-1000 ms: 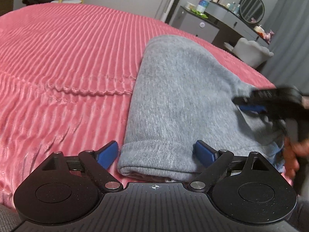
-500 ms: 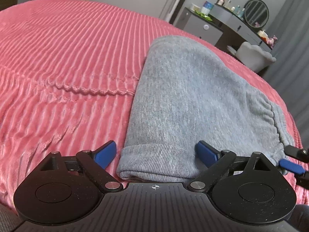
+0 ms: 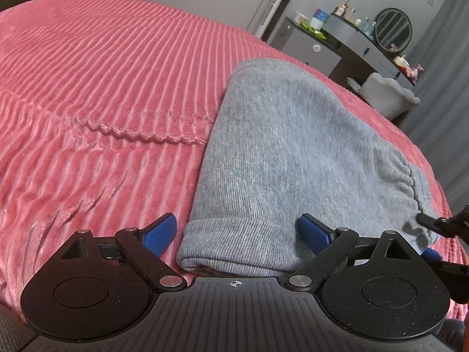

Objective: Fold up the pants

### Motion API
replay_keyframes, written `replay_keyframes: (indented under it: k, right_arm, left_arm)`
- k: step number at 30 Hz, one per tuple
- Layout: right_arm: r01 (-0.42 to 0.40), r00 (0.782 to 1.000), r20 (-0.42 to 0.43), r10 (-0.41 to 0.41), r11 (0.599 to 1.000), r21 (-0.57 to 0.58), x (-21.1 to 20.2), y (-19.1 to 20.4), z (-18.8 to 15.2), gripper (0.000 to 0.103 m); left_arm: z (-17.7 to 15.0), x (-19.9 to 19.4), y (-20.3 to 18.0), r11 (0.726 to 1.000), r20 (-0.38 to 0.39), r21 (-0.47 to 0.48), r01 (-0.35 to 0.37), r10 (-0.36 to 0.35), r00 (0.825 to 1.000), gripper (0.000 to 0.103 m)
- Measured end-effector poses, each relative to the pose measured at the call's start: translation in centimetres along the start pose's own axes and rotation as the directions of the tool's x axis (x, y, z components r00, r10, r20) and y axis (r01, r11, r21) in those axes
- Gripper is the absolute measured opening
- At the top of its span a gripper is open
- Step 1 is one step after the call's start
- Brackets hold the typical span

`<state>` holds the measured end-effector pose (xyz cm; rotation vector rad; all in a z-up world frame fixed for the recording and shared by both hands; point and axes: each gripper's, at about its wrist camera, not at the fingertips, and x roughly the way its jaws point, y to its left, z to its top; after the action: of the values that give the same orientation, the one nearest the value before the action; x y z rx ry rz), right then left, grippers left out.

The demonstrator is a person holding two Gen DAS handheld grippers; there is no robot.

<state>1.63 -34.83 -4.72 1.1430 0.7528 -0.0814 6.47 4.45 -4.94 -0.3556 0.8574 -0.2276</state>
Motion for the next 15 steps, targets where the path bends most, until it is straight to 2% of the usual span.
replay_keyframes:
  k: [1, 2, 3, 4, 5, 8, 9, 11, 12, 13, 14, 15]
  right_arm:
    - [0.017, 1.000, -0.001, -0.017, 1.000, 0.018, 0.4, 0.2, 0.2, 0.031]
    - [0.036, 0.999, 0.000, -0.036, 0.999, 0.016, 0.5, 0.4, 0.2, 0.020]
    - [0.062, 0.998, 0.004, -0.062, 0.998, -0.016, 0.5, 1.1, 0.1, 0.014]
    - [0.061, 0.998, 0.012, -0.060, 0.997, -0.050, 0.1, 1.6, 0.0, 0.012]
    - [0.032, 0.999, 0.023, -0.030, 0.997, -0.071, -0.4, 2.1, -0.1, 0.011]
    - [-0.147, 0.988, 0.040, 0.148, 0.989, -0.033, -2.9, 2.5, -0.4, 0.010]
    - [-0.164, 0.985, 0.050, 0.166, 0.986, -0.037, -3.5, 2.5, -0.5, 0.009]
    - [-0.093, 0.992, 0.077, 0.102, 0.989, -0.111, -4.4, 2.5, -0.9, 0.008]
    - [-0.024, 0.996, 0.079, 0.036, 0.989, -0.148, -4.2, 2.2, -1.0, 0.008]
    - [0.084, 0.995, 0.076, -0.071, 0.981, -0.177, -3.6, 1.6, -0.9, 0.007]
    - [0.172, 0.985, 0.058, -0.163, 0.966, -0.192, -2.8, 0.9, -0.8, 0.000]
    - [0.173, 0.985, 0.019, -0.172, 0.971, -0.163, -2.2, -0.1, -0.5, 0.000]
  left_arm:
    - [0.0, -0.1, 0.0, 1.000, 0.003, -0.006, 0.002, -0.002, 1.000, 0.096]
    - [0.0, -0.2, 0.1, 1.000, 0.006, -0.015, 0.004, -0.004, 1.000, 0.095]
    - [0.0, -0.3, 0.3, 1.000, 0.008, -0.029, 0.009, -0.009, 1.000, 0.094]
    - [0.0, -0.4, 0.4, 0.999, 0.009, -0.040, 0.013, -0.013, 1.000, 0.093]
    - [0.1, -0.6, 0.6, 0.998, 0.014, -0.055, 0.017, -0.016, 1.000, 0.092]
    - [0.3, -1.2, 1.3, 0.995, 0.051, -0.098, 0.030, -0.025, 0.998, 0.092]
    - [0.4, -1.4, 1.5, 0.993, 0.065, -0.113, 0.033, -0.026, 0.998, 0.092]
    - [0.5, -1.6, 1.9, 0.990, 0.075, -0.136, 0.030, -0.020, 0.997, 0.091]
    - [0.6, -1.6, 1.9, 0.989, 0.075, -0.144, 0.026, -0.015, 0.997, 0.091]
    - [0.6, -1.6, 2.0, 0.989, 0.075, -0.148, 0.026, -0.015, 0.997, 0.091]
    - [0.6, -1.6, 2.0, 0.989, 0.071, -0.148, 0.026, -0.015, 0.997, 0.091]
    - [0.6, -1.7, 2.0, 0.989, 0.068, -0.144, 0.024, -0.015, 0.998, 0.091]
